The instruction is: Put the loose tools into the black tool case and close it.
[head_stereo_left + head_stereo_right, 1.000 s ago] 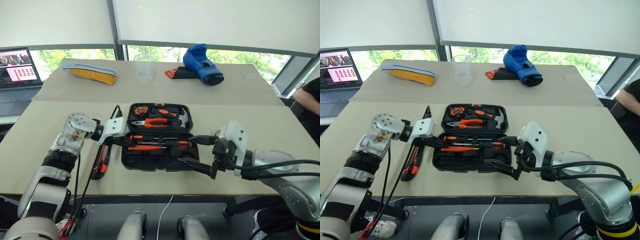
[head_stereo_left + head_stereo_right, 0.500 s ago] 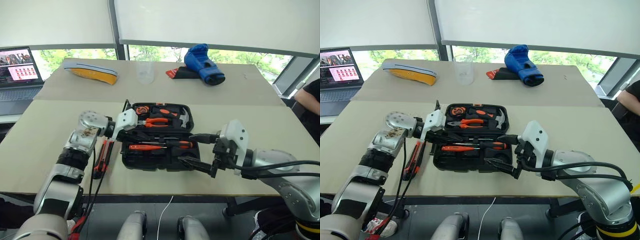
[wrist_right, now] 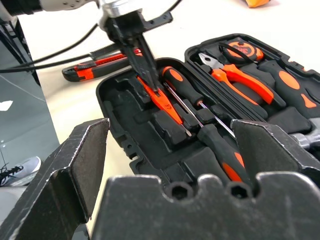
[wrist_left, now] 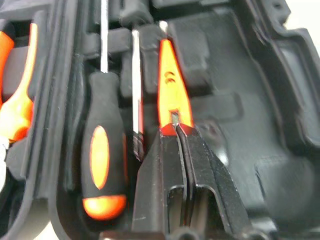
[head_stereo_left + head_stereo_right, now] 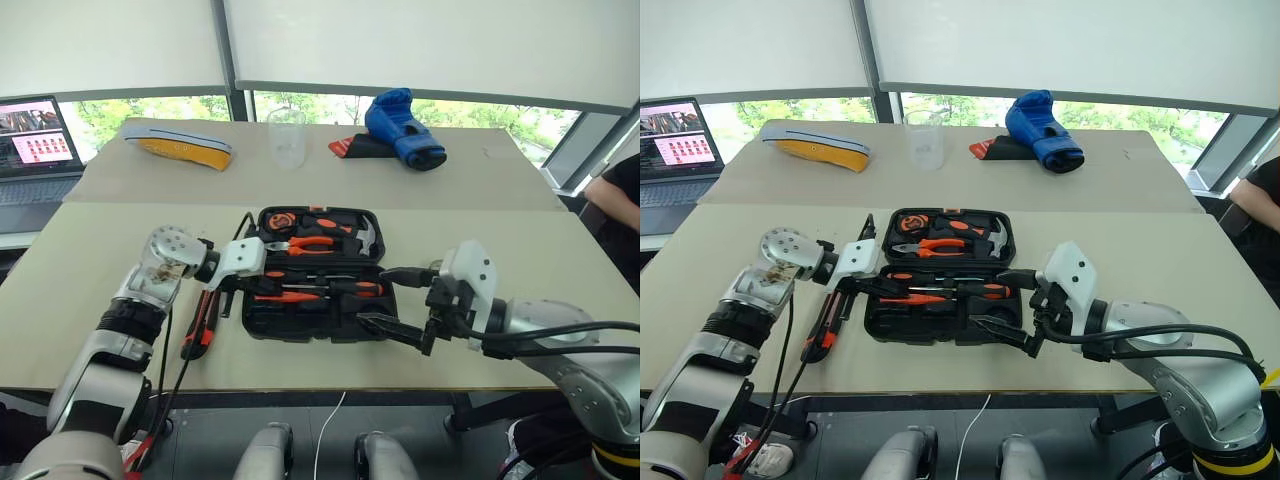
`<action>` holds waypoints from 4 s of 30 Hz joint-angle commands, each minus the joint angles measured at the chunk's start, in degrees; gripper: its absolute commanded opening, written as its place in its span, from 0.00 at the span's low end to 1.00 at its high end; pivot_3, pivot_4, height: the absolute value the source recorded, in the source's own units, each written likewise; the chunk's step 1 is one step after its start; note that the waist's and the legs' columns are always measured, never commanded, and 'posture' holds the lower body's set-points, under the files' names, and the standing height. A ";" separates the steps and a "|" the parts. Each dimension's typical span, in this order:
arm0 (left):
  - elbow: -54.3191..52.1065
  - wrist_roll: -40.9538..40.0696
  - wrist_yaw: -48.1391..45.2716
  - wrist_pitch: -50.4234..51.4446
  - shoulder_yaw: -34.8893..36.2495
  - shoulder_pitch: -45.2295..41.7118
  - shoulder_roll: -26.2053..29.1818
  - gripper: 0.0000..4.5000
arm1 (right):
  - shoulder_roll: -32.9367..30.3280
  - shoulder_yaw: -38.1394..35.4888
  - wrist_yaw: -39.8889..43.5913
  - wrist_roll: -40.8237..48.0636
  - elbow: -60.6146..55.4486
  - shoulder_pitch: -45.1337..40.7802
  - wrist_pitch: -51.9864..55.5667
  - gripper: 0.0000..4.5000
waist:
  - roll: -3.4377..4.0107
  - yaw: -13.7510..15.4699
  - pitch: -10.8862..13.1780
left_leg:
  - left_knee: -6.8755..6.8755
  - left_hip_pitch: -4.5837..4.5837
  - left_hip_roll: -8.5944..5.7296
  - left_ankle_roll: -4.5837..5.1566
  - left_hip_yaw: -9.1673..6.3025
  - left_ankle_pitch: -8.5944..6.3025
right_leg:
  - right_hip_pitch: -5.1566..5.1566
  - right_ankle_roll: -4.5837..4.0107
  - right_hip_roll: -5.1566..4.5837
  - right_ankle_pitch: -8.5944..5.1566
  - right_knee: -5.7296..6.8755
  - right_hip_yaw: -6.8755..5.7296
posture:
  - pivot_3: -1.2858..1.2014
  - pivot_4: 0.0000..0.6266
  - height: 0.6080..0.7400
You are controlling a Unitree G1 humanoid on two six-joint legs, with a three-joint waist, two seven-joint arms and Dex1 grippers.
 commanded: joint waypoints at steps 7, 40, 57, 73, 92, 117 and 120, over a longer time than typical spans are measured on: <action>2.44 1.81 1.67 -0.99 -0.55 1.79 -0.55 0.02 | 0.57 -0.79 -0.19 -0.43 -0.59 -0.31 -1.68 1.00 | 0.05 -0.04 -0.03 | 0.00 0.05 0.10 -0.02 0.01 -0.01 | 0.02 -0.03 -0.01 0.03 0.00 -0.02 | 0.52 0.24 1.00; -58.17 -23.68 30.29 57.28 53.04 56.18 8.99 0.99 | 1.48 11.70 21.55 -4.77 12.16 -16.76 -9.16 1.00 | 0.12 -0.07 0.08 | -0.16 -0.41 0.58 -0.27 0.21 -0.17 | -0.91 -0.38 0.05 0.10 -0.14 -0.17 | 0.52 0.24 1.00; -61.44 -25.97 58.93 94.09 36.02 35.88 0.44 0.99 | 2.19 10.60 20.23 -5.15 9.35 -13.82 -8.22 1.00 | 0.10 -0.02 0.01 | -0.66 -0.14 0.78 -0.40 1.23 -0.04 | -0.73 -0.57 0.40 0.79 -0.38 -0.07 | 0.52 0.24 1.00; -43.28 -24.82 47.04 72.28 30.72 28.73 11.07 0.37 | -1.45 7.75 18.56 -3.78 5.89 -10.55 -6.84 1.00 | 0.38 0.50 -0.17 | -0.98 0.23 1.04 -0.42 1.30 -0.06 | -0.79 -0.57 0.20 0.62 -0.88 -0.23 | 0.52 0.24 1.00; -22.65 -7.26 -1.86 27.34 -7.14 -0.32 9.16 0.37 | -5.99 0.83 11.19 -0.28 -2.34 -1.03 -2.92 1.00 | 0.24 1.41 -0.20 | -0.04 -0.89 1.48 0.42 2.83 -0.14 | -1.45 -0.31 0.37 0.94 -0.71 -0.16 | 0.52 0.24 1.00; -24.01 -7.91 -7.30 32.70 -9.27 -3.58 5.23 0.82 | -5.11 -0.01 5.46 -0.53 -4.11 2.07 -2.68 1.00 | 0.23 1.44 -0.20 | 0.59 -0.50 1.79 0.28 3.07 -0.19 | -1.17 -0.51 0.43 0.74 -0.13 0.07 | 0.52 0.24 1.00; -24.24 -11.60 -7.37 34.47 -6.71 -4.57 6.28 0.99 | -5.10 0.05 5.66 -0.69 -3.93 2.36 -2.88 1.00 | 0.23 1.38 -0.20 | 0.61 -0.50 1.82 0.18 3.06 -0.25 | -1.20 -0.51 0.42 0.73 -0.09 0.09 | 0.52 0.24 1.00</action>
